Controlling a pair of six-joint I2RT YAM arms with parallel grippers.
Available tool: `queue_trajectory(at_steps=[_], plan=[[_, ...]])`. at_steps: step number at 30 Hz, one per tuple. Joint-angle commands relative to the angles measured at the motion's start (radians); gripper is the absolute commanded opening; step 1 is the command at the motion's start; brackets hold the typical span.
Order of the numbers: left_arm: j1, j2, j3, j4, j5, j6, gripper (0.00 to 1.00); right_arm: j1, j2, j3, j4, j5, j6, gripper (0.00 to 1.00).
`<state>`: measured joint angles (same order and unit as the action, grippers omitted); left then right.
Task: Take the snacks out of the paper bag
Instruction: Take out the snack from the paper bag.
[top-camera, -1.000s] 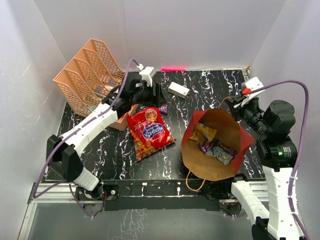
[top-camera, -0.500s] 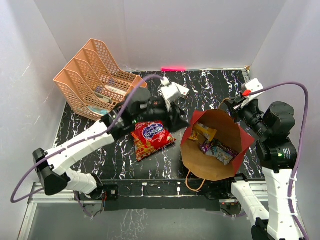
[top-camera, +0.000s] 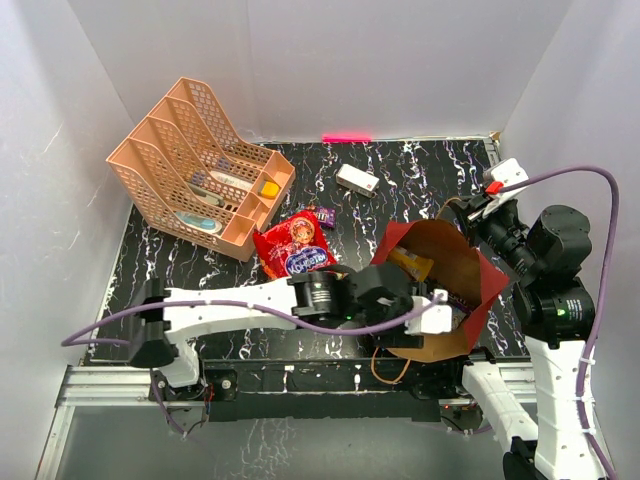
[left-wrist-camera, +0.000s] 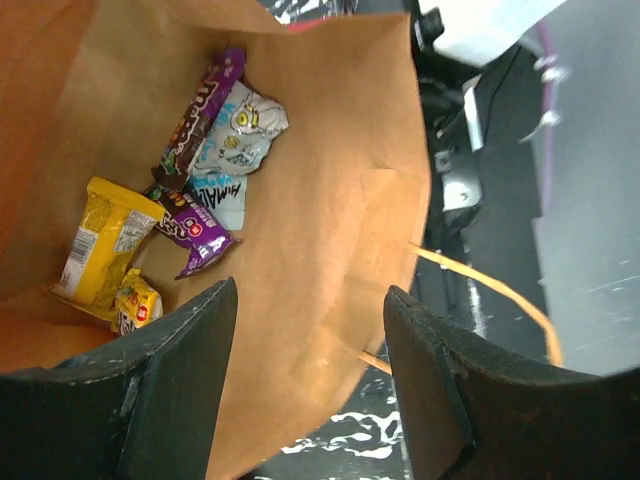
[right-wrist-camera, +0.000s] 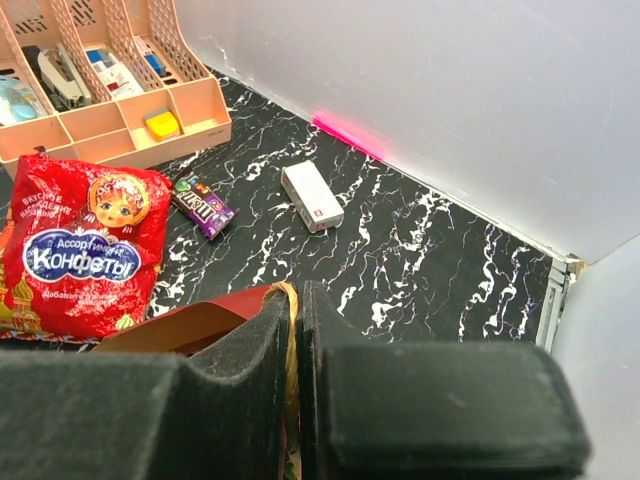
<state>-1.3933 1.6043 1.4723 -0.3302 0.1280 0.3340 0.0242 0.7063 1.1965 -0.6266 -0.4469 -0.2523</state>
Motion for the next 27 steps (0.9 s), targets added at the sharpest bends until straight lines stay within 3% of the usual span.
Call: queue_trajectory(at_steps=[1, 7, 13, 23, 27], plan=[[-0.009, 0.09, 0.13, -0.152, -0.108, 0.161, 0.58, 0.0, -0.016, 0.025, 0.087, -0.02, 0.02, 0.08], [-0.009, 0.294, 0.243, -0.219, -0.253, 0.261, 0.58, -0.001, -0.019, 0.035, 0.078, -0.021, 0.015, 0.08], [0.004, 0.398, 0.287, -0.202, -0.39, 0.285, 0.6, 0.0, -0.018, 0.047, 0.066, -0.024, 0.006, 0.08], [0.078, 0.442, 0.283, -0.144, -0.426, 0.276, 0.61, -0.001, -0.023, 0.06, 0.061, -0.033, 0.007, 0.08], [0.084, 0.376, 0.225, -0.084, -0.414, 0.259, 0.58, -0.001, -0.021, 0.064, 0.054, -0.03, 0.001, 0.08]])
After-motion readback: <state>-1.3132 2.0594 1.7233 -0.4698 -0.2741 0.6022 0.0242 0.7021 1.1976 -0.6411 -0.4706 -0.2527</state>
